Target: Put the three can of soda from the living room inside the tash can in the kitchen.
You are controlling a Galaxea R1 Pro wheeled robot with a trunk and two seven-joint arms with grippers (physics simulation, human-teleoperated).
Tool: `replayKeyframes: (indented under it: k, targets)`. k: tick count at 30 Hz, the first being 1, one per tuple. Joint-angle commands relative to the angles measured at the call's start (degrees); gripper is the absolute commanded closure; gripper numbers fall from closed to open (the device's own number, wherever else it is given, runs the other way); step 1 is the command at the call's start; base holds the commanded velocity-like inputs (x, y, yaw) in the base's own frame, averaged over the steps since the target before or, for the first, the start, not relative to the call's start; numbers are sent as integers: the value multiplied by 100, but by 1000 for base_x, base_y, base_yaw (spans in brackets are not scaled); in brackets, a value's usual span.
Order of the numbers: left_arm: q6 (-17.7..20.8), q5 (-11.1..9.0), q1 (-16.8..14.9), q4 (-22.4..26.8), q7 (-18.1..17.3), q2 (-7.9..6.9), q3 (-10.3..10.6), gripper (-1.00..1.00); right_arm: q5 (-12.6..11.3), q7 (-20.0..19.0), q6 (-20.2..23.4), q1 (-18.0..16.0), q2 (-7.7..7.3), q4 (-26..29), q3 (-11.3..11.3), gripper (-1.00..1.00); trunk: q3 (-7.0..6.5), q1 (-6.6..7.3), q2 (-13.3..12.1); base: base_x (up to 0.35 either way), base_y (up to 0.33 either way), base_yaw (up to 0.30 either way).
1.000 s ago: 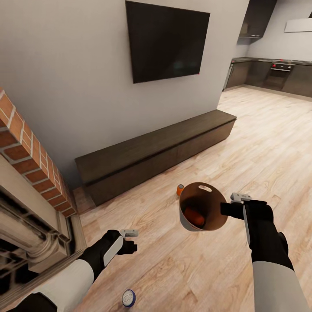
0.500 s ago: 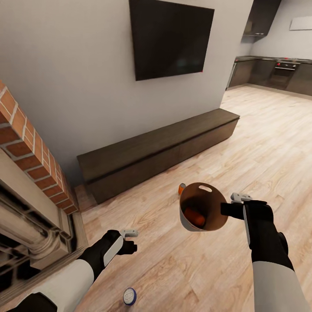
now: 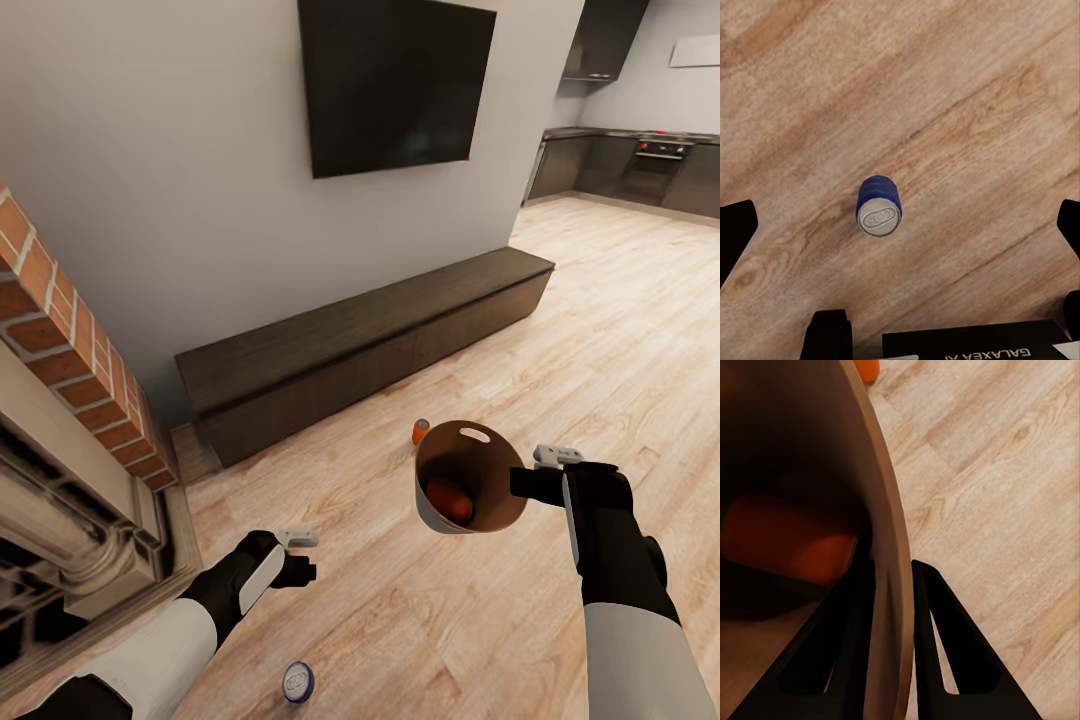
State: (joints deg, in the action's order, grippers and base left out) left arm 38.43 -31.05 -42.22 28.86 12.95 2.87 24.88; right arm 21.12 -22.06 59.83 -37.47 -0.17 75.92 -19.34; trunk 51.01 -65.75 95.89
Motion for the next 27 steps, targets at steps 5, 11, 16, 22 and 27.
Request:
replayKeyframes:
  k: [5,11,16,22,27]
  targets:
    - [5,2,6,-37,-14,1,-2,-100,-126,-36,17,-2,-1,2,-3,100,90,-110,202,0,0,0]
    - [-34,-5,10,-334,-13,8,-1,-100,-126,-36,17,-5,-15,2,-12,100,197,-242,443,0,0,0]
    - [-57,-17,18,-538,-12,7,0,-100,-126,-36,17,-4,-9,2,-6,100,287,-352,644,0,0,0]
    - [-108,-28,41,-598,-16,-4,0,-100,-123,-36,17,-5,-2,2,-1,100,395,-483,884,0,0,0]
    - [-369,-16,46,-607,-152,-5,3,-100,-119,-36,17,-4,1,2,2,100,485,-593,1085,0,0,0]
